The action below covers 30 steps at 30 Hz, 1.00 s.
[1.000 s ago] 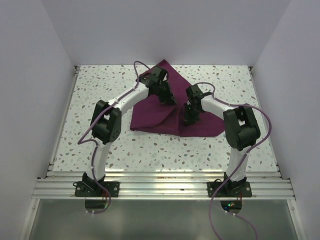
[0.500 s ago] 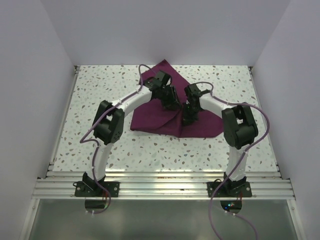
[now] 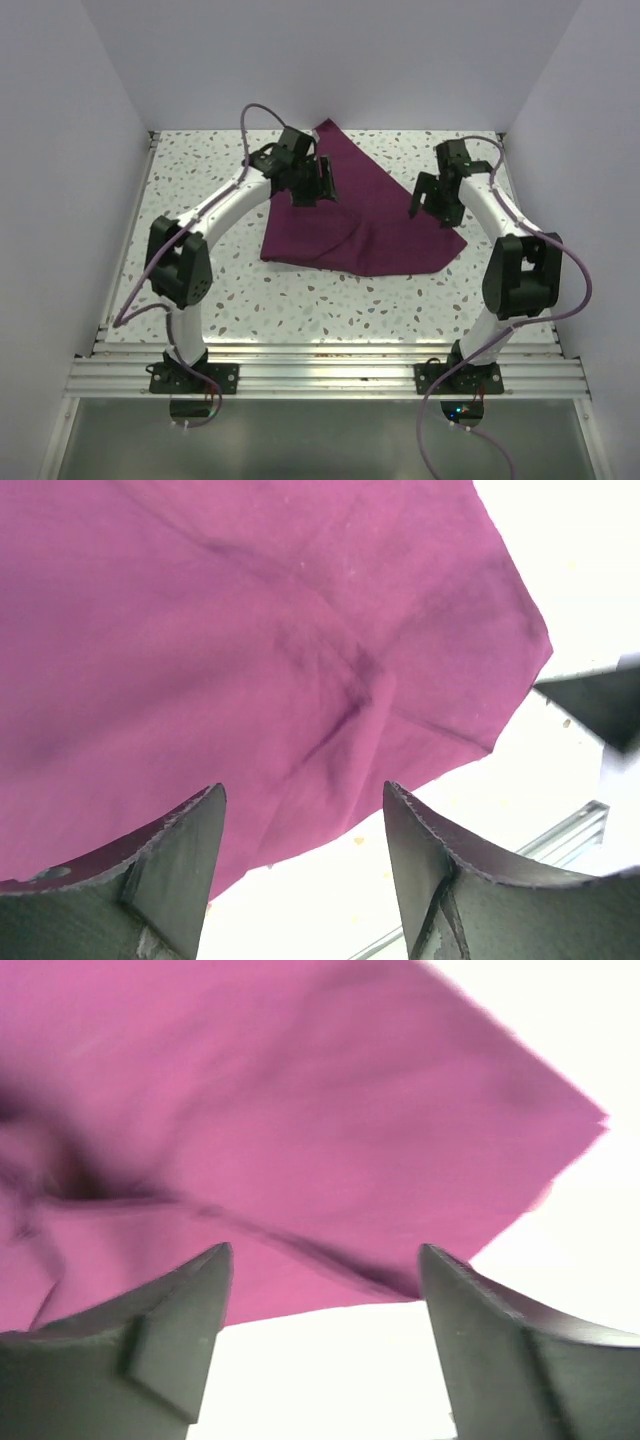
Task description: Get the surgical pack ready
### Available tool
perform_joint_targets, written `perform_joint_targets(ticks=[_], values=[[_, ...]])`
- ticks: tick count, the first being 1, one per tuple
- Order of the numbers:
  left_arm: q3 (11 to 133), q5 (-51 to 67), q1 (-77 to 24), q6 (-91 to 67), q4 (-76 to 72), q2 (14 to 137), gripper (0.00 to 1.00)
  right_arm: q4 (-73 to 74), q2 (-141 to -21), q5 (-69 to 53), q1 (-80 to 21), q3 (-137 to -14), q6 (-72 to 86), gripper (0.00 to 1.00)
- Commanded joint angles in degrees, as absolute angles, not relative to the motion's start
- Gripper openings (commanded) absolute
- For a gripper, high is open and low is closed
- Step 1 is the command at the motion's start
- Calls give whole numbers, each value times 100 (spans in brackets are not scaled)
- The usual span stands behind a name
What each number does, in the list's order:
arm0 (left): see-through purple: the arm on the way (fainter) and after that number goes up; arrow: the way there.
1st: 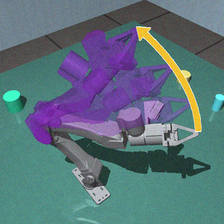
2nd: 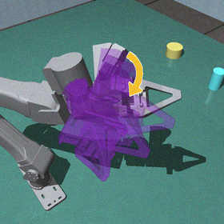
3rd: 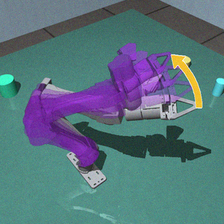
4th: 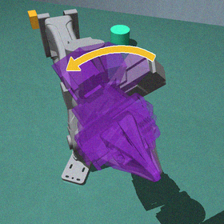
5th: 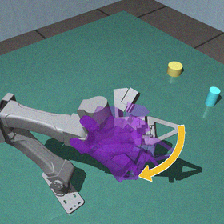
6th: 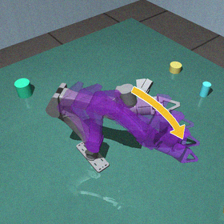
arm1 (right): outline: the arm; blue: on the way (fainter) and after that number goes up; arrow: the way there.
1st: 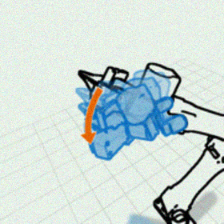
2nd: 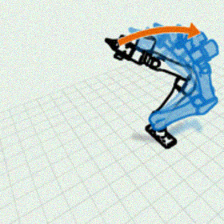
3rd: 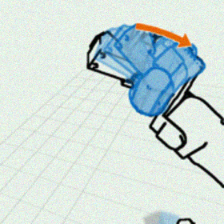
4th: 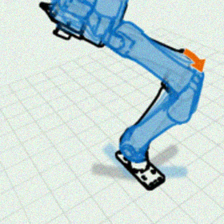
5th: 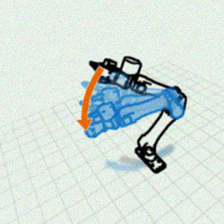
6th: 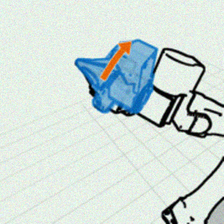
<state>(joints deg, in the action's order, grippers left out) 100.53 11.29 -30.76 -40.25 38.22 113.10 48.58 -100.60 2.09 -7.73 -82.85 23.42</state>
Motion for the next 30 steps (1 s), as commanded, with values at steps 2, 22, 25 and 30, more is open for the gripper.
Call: perform_joint_targets(ticks=[2, 22, 25, 30], values=[[9363, 466, -3041, -3086, 3894, 10302, 66, 4493, -9703, 843, -186, -7797, 2356, 84], [7462, 545, -2233, -1793, 3507, 8886, 59, 3358, -10995, 642, 853, -7128, 2215, 67], [7479, 545, -2180, -1828, 3551, 8886, 59, 3313, -11144, 563, 853, -7145, 2136, 61], [7453, 422, -2057, -2056, 3656, 8886, 59, 3349, -11189, 290, 853, -7295, 2013, 28]])
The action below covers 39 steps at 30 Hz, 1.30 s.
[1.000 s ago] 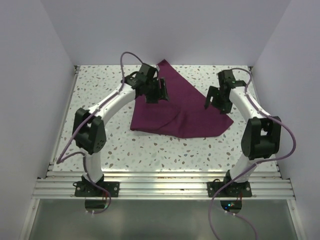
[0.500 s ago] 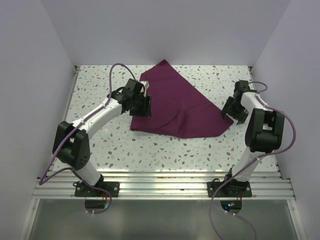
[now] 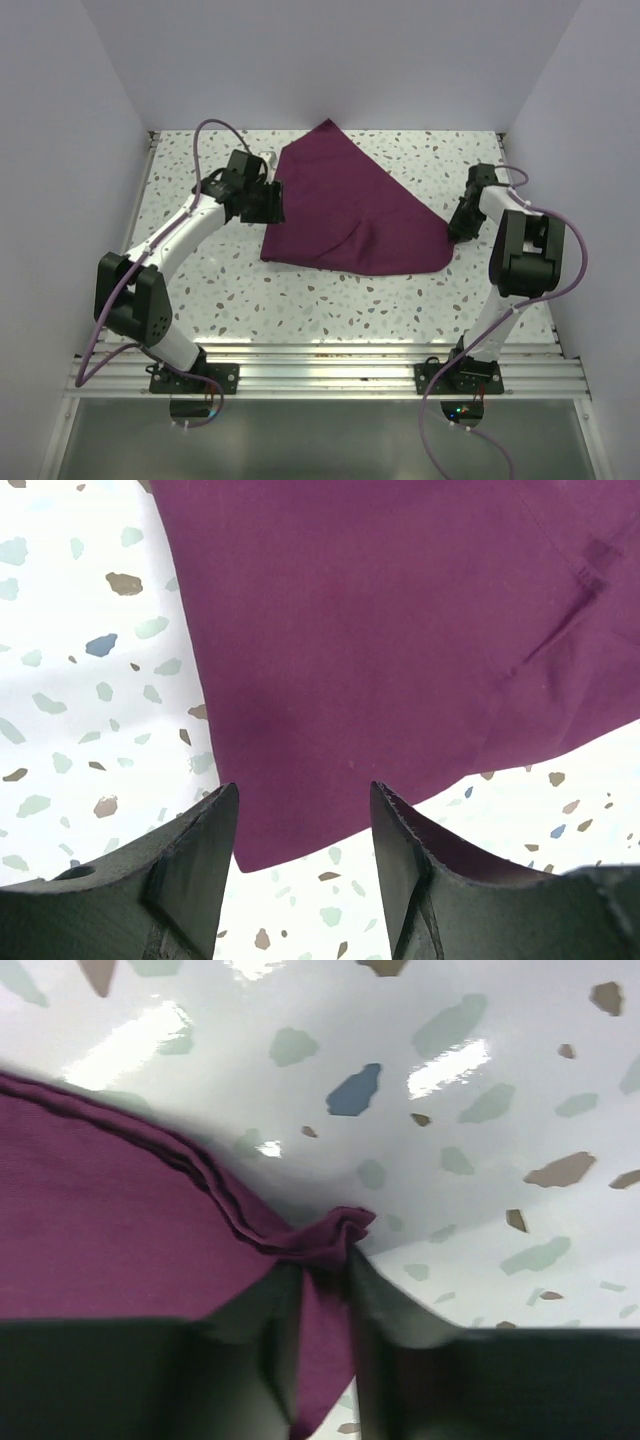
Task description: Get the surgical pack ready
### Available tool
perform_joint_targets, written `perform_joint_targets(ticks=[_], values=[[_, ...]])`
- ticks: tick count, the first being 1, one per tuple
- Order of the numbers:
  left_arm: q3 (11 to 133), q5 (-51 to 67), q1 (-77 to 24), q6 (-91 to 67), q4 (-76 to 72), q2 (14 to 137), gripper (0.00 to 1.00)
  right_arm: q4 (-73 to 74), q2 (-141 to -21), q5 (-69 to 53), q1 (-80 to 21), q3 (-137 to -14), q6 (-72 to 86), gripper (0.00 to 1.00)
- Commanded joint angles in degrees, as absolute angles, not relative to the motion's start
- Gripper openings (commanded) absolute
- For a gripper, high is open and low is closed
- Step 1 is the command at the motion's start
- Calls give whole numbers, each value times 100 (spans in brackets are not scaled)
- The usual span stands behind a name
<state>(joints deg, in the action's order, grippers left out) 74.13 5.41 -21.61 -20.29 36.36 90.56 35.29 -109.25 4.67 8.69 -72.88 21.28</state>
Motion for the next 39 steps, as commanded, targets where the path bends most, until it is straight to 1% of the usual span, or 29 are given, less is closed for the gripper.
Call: perform_joint_targets(ticks=[1, 2, 3, 4, 8, 10, 11, 14, 21, 24, 27, 28, 32, 39], values=[[7453, 378, -2013, -2118, 3682, 8877, 59, 3366, -11136, 273, 853, -7312, 2047, 18], [7436, 343, -1891, -2153, 3717, 8833, 59, 3375, -10979, 255, 853, -7330, 2091, 17], [7427, 317, -1811, -2197, 3753, 8807, 59, 3427, -10856, 237, 853, -7374, 2109, 11], [7401, 273, -1732, -2215, 3779, 8798, 60, 3506, -10741, 255, 826, -7426, 2153, 8], [7330, 430, -1092, -2276, 3902, 8911, 60, 4042, -9891, 273, 476, -7961, 2311, 5], [7208, 615, -872, -2311, 3902, 8991, 60, 4226, -9739, 333, 56, -8313, 2303, 2], [7172, 685, -827, -2329, 3868, 9070, 59, 4428, -9721, 343, -156, -8749, 2311, 0], [6979, 914, -765, -2426, 3762, 9193, 59, 4754, -9799, 273, -781, -9594, 2408, 0], [6539, 1344, -773, -2742, 3367, 9334, 59, 4834, -10484, 219, -2406, -11020, 2777, 0], [6425, 1432, -773, -2821, 3243, 9448, 59, 4772, -11203, 299, -3188, -11635, 2874, 0], [6390, 1538, -773, -2883, 3173, 9536, 59, 4895, -11758, 316, -3619, -12487, 2971, 0], [6381, 1547, -773, -2900, 3147, 9562, 59, 4922, -12082, 369, -3708, -12863, 3006, 0], [6363, 1591, -773, -2944, 3120, 9615, 59, 4887, -12663, 361, -3998, -13507, 3234, 0], [6275, 1337, -773, -3058, 3129, 9449, 59, 4588, -13297, 53, -4280, -13684, 3524, 0]])
